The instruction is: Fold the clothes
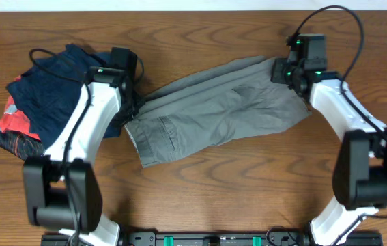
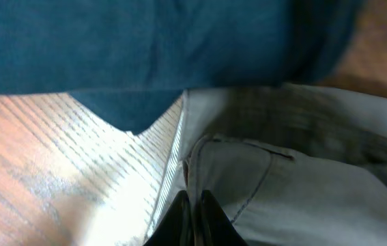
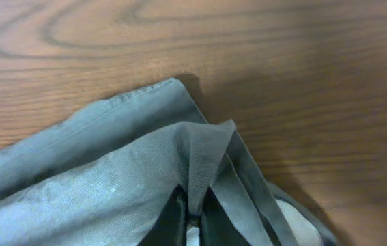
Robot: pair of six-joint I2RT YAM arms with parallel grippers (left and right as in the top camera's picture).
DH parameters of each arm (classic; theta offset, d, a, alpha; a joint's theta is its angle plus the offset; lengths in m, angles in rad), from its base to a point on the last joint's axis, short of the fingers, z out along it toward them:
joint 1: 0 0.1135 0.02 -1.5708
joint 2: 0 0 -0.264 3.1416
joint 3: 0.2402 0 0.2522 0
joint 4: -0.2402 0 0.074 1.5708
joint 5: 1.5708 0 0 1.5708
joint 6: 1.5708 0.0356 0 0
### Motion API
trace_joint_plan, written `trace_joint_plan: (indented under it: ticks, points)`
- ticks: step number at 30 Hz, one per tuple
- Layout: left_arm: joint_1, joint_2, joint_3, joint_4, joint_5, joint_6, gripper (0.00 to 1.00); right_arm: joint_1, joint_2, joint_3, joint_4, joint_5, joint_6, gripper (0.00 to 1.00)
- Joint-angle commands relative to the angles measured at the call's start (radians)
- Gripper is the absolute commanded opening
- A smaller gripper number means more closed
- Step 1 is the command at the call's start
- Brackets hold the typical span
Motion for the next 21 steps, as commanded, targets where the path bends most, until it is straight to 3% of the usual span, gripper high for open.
trace_joint_plan:
  ticks: [1, 3, 5, 7, 9, 13, 14, 18, 21]
  points:
    - [0.015, 0.053, -0.005, 0.000, -0.063, -0.013, 0.07, 0.027, 0.050, 0.013, 0.046, 0.040, -0.013, 0.12]
    - [0.021, 0.075, -0.005, 0.031, -0.077, -0.013, 0.07, 0.037, 0.062, 0.013, 0.076, 0.042, -0.013, 0.18]
    - [0.034, 0.080, -0.005, 0.061, -0.083, -0.013, 0.16, 0.038, 0.061, 0.013, 0.098, 0.042, -0.014, 0.20]
    - [0.055, 0.078, -0.003, 0.087, -0.080, -0.013, 0.17, 0.034, 0.050, 0.015, 0.104, 0.048, -0.021, 0.28]
    - [0.080, 0.073, -0.001, 0.089, -0.067, -0.013, 0.26, 0.023, 0.027, 0.015, 0.090, 0.053, -0.021, 0.35]
    - [0.126, 0.055, 0.000, 0.040, 0.064, 0.040, 0.70, 0.003, -0.039, 0.015, 0.000, 0.046, -0.022, 0.34]
    - [0.133, 0.050, 0.000, 0.018, 0.116, 0.067, 0.74, 0.002, -0.056, 0.015, -0.041, 0.045, -0.034, 0.33]
    - [0.136, 0.045, -0.001, -0.114, 0.244, 0.130, 0.78, 0.002, -0.076, 0.013, -0.178, 0.046, -0.112, 0.28]
    - [0.116, 0.045, -0.008, -0.154, 0.249, 0.160, 0.84, 0.003, -0.049, -0.017, -0.188, 0.045, -0.159, 0.29]
